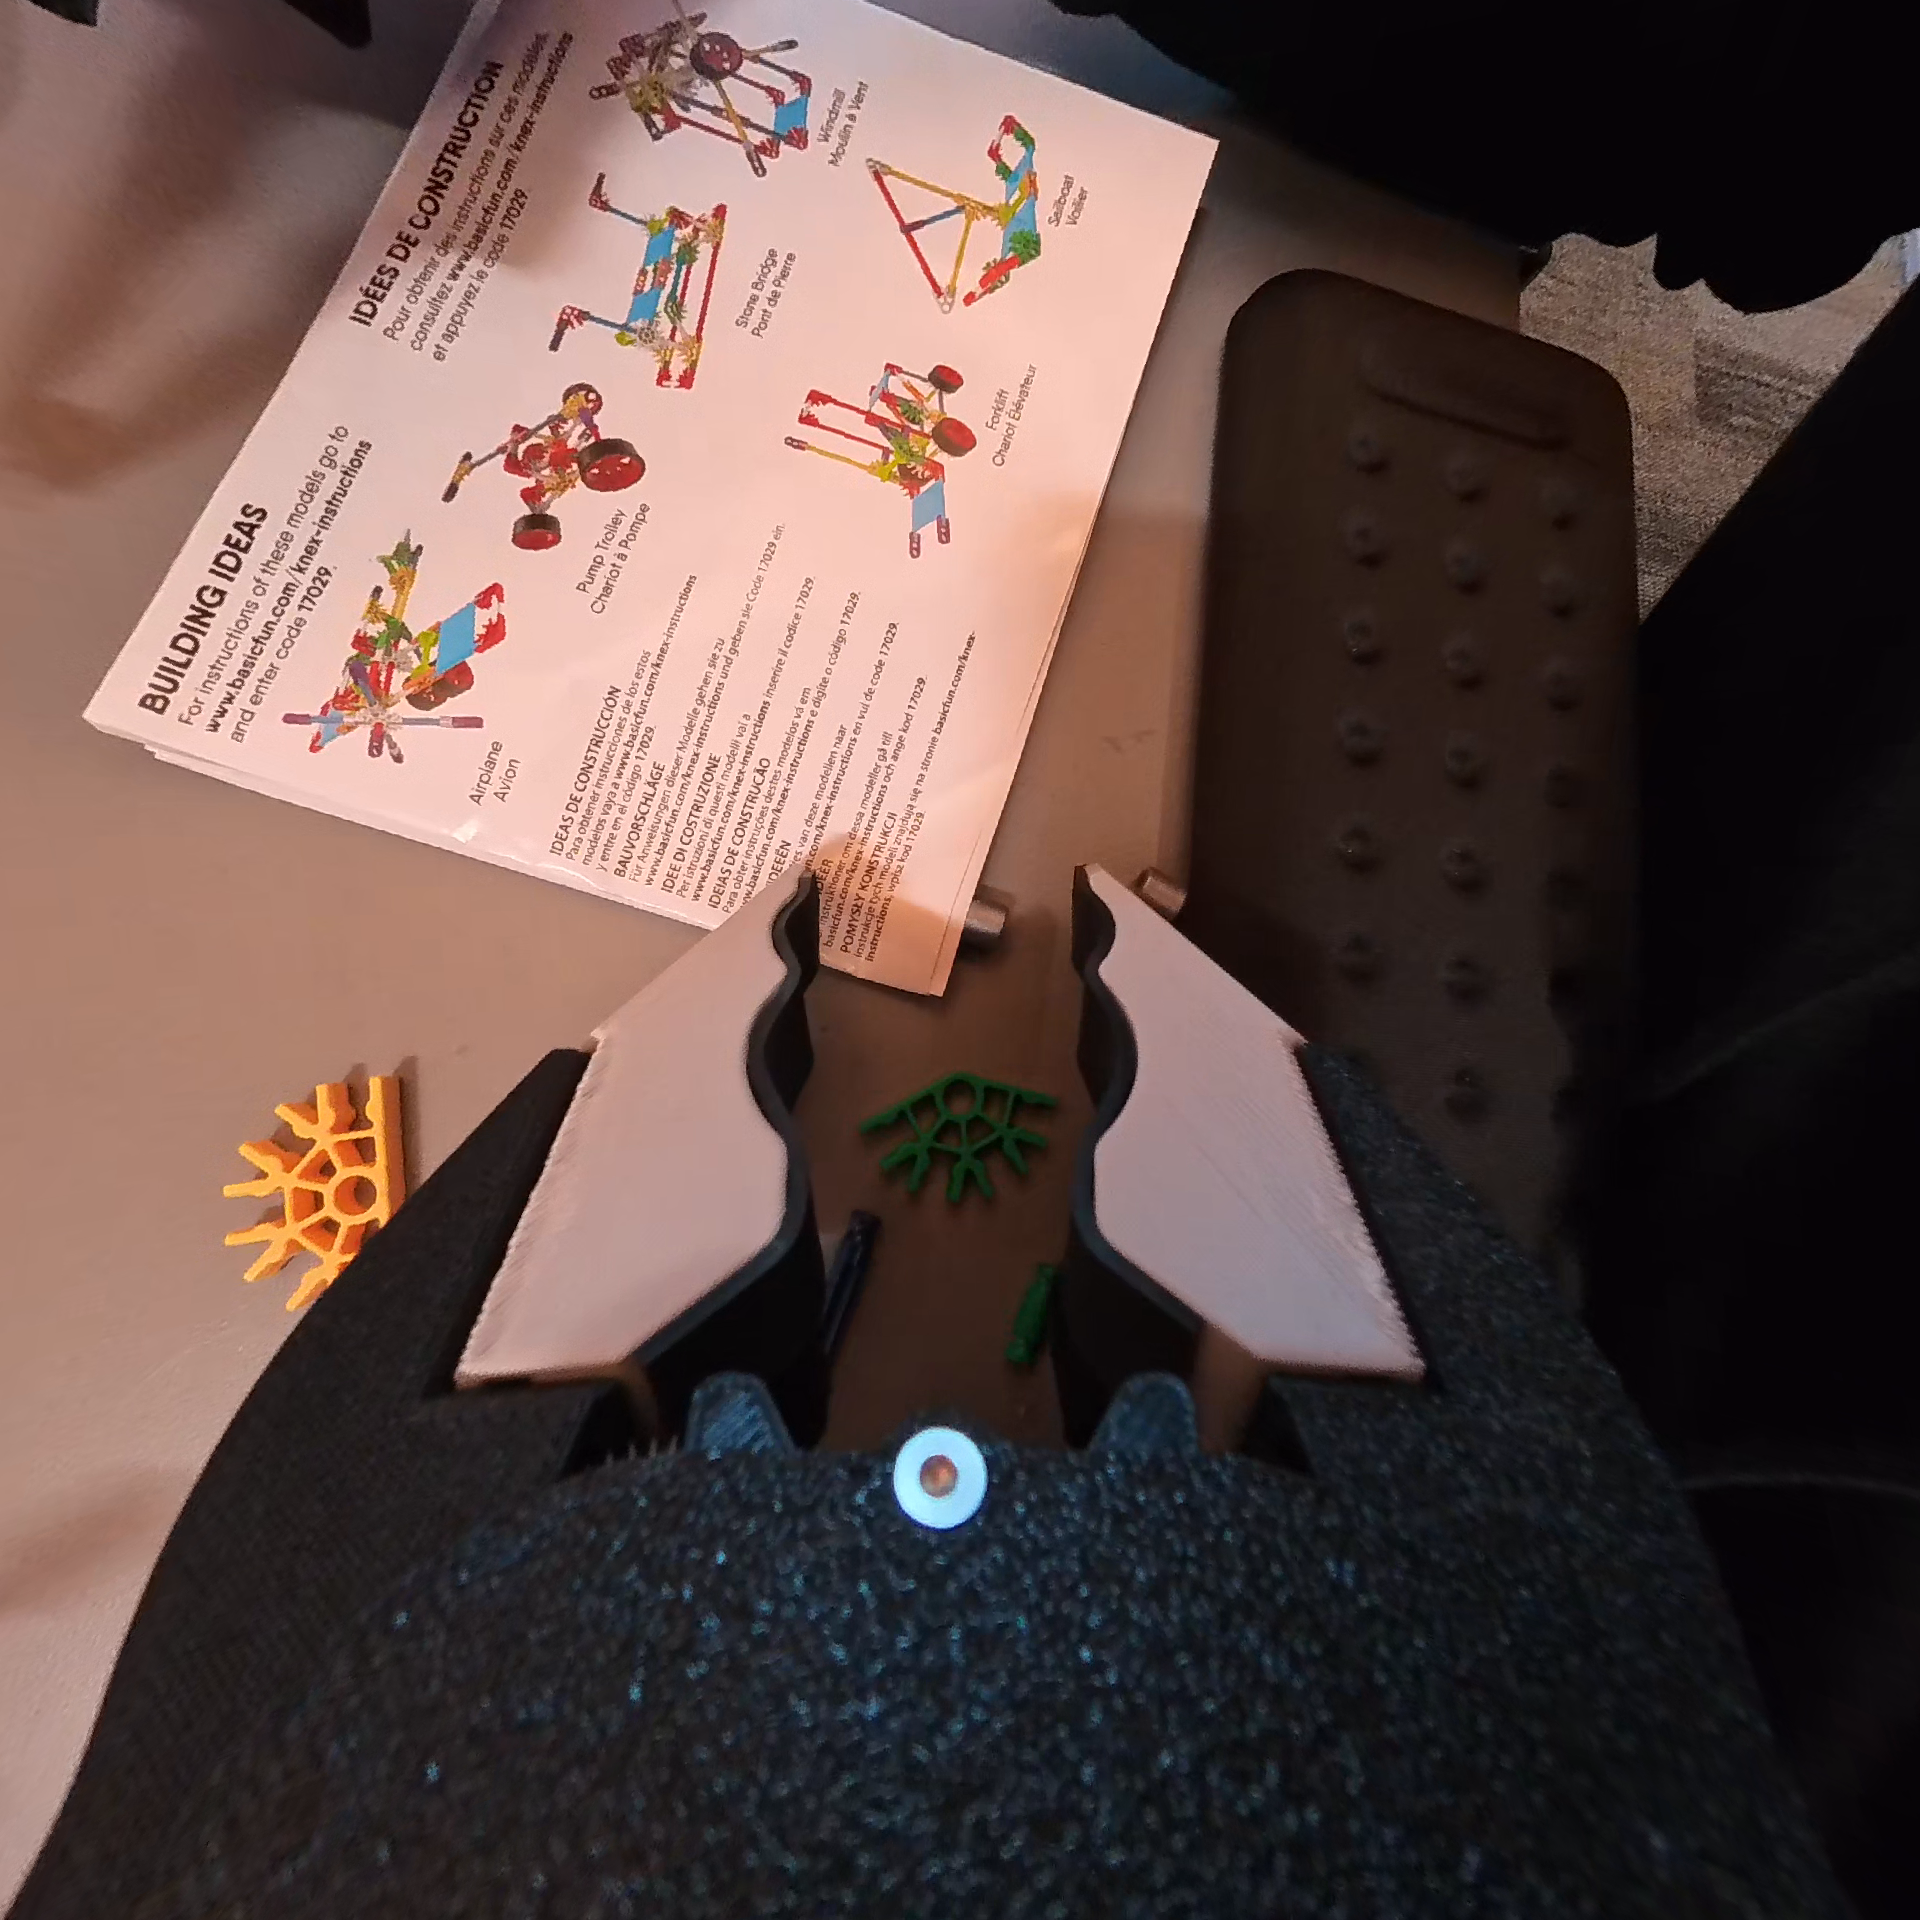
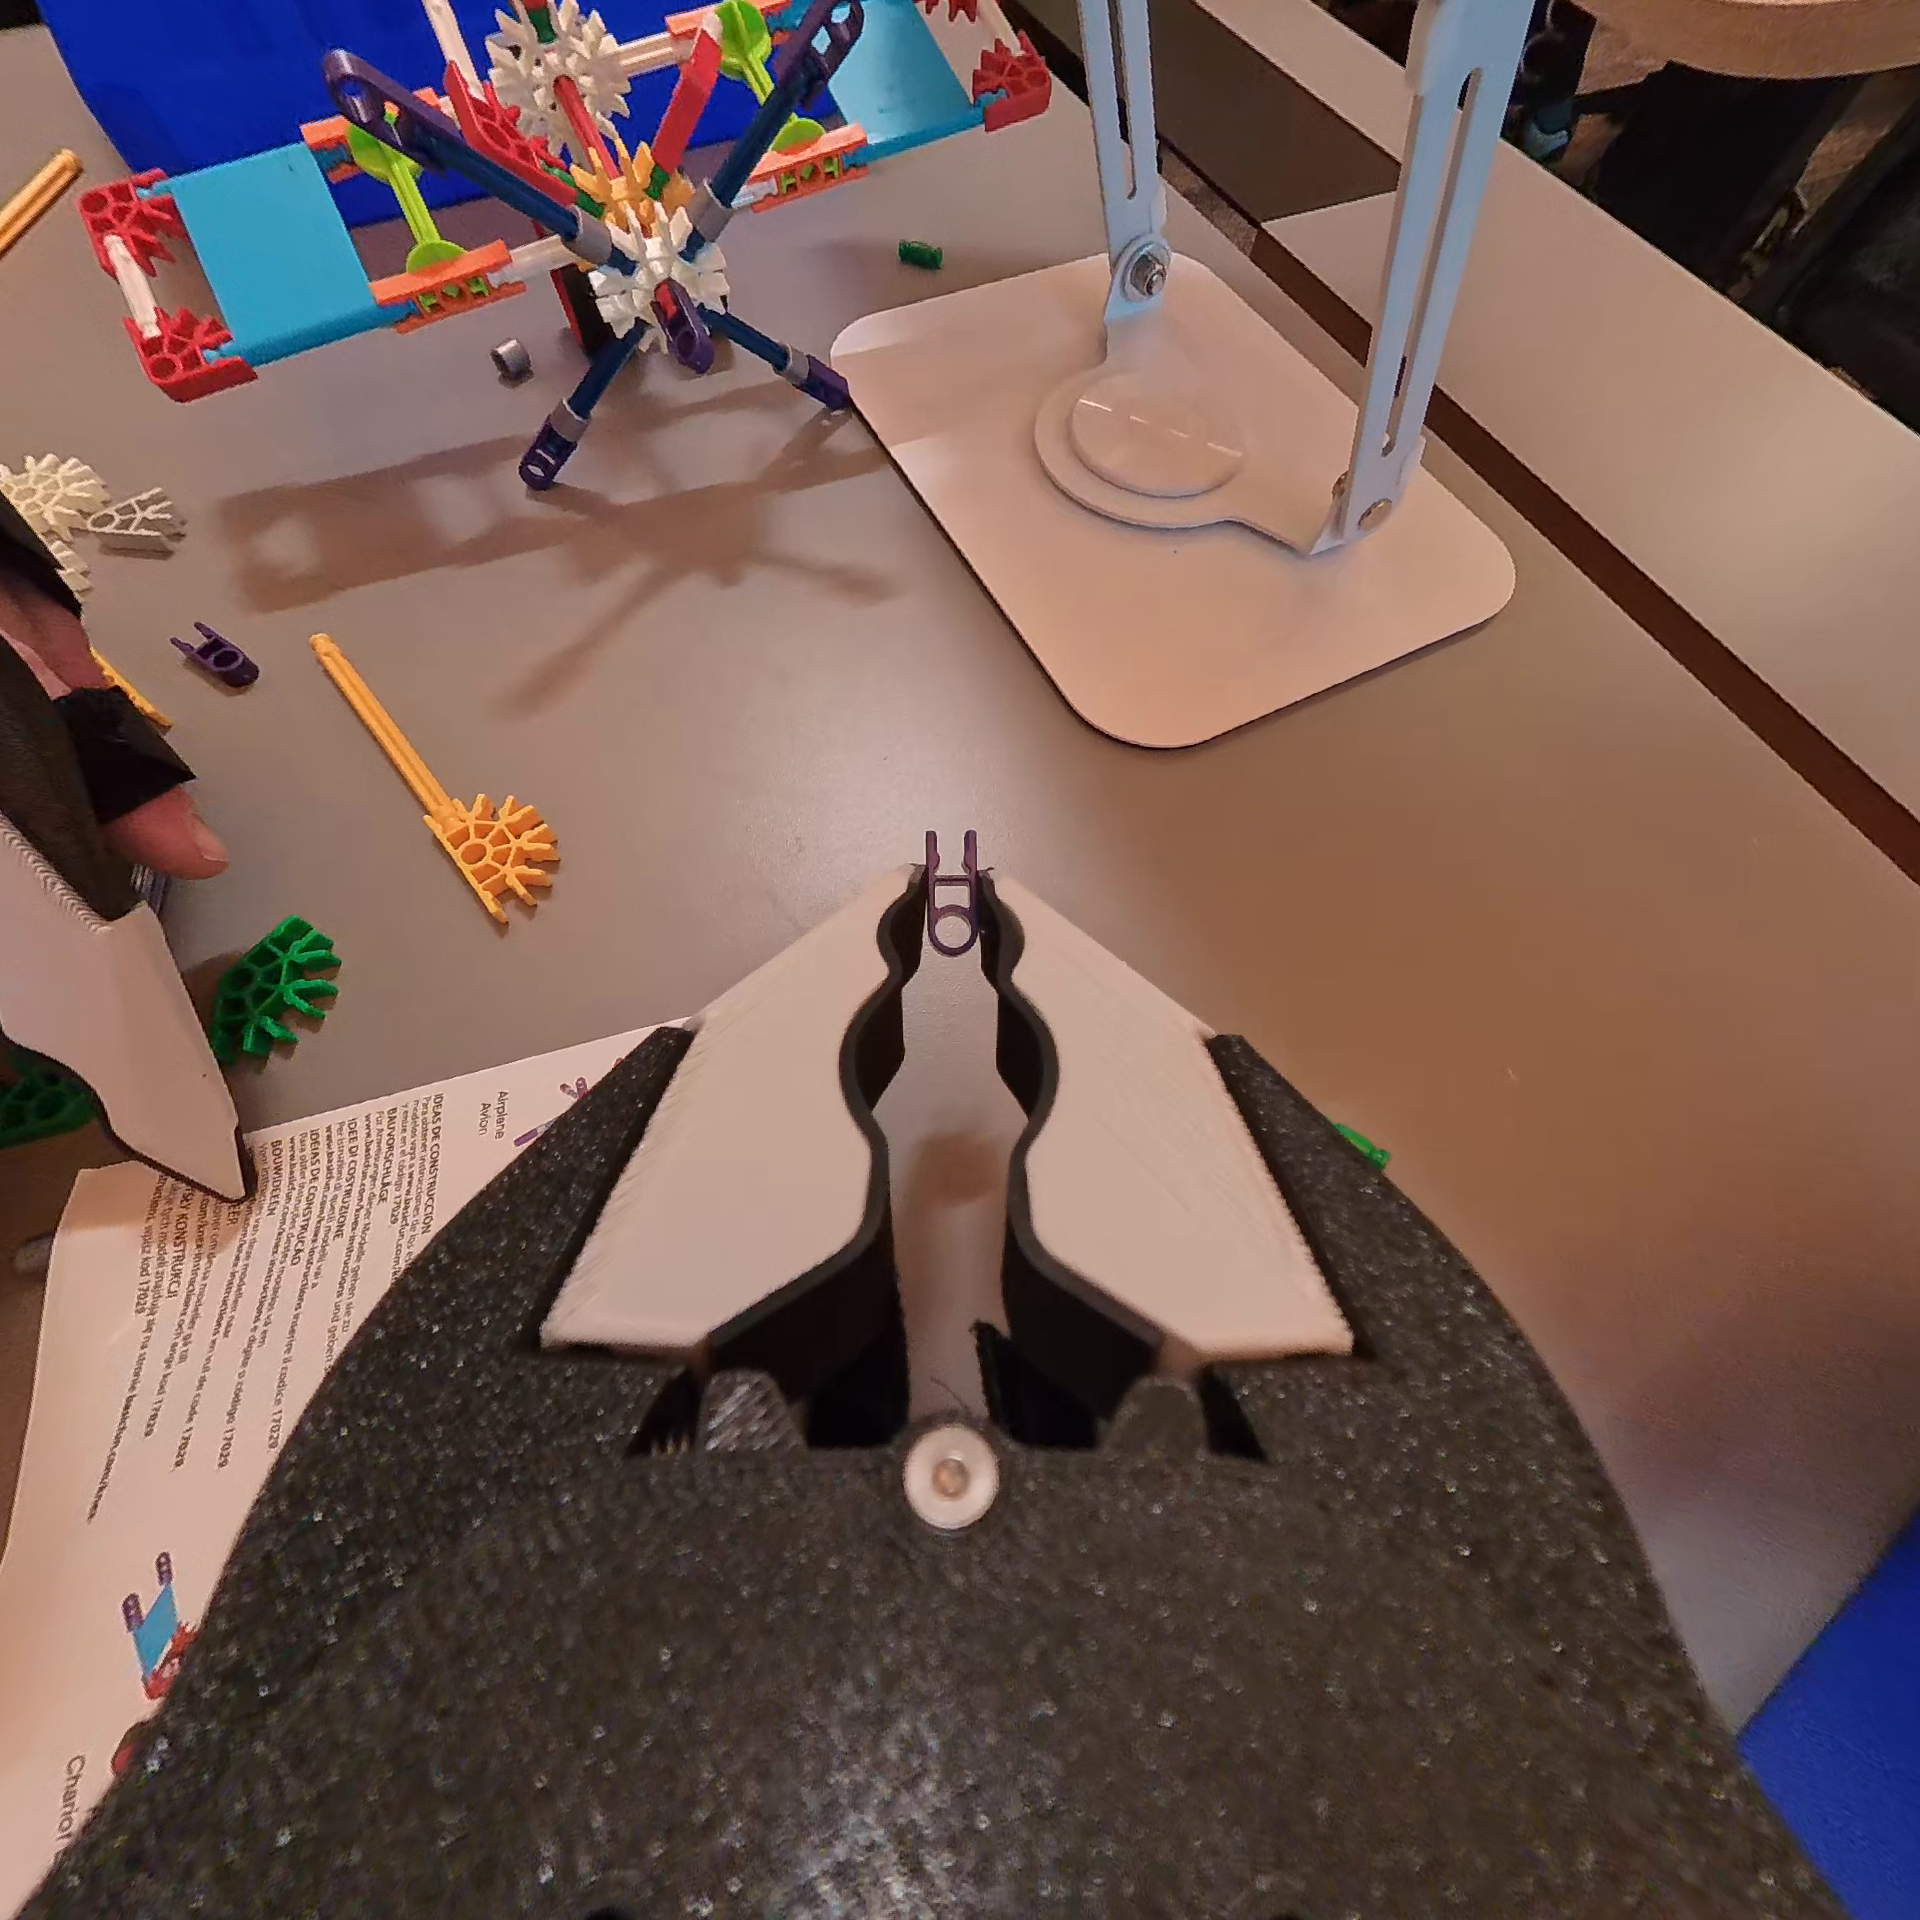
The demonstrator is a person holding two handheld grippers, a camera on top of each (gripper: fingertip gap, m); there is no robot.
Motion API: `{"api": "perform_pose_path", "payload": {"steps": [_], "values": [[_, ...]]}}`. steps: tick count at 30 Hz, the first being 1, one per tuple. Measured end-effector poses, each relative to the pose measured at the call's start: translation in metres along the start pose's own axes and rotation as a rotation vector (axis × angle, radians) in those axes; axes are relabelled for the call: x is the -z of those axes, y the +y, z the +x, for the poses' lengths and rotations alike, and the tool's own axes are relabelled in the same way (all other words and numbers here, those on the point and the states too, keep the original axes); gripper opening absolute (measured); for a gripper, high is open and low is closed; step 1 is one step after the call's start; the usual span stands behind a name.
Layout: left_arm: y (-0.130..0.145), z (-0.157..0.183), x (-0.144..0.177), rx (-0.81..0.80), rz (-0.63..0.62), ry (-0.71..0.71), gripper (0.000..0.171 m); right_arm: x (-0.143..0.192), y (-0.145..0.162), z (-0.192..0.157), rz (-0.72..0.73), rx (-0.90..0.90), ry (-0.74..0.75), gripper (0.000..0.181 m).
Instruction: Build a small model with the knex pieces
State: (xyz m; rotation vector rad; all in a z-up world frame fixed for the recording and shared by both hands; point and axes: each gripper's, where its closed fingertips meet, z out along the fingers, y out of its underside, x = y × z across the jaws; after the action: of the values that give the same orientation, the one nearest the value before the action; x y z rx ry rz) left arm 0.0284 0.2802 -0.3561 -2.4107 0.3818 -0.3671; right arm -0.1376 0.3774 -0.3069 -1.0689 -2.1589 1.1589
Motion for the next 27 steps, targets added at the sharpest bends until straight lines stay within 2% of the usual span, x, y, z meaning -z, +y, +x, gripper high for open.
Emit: {"api": "perform_pose_path", "payload": {"steps": [27], "values": [[0.0007, -0.0011, 0.0015, -0.005, 0.004, -0.003, 0.047, 0.0012, 0.0002, 0.001, 0.002, 0.0, 0.002, 0.009]]}}
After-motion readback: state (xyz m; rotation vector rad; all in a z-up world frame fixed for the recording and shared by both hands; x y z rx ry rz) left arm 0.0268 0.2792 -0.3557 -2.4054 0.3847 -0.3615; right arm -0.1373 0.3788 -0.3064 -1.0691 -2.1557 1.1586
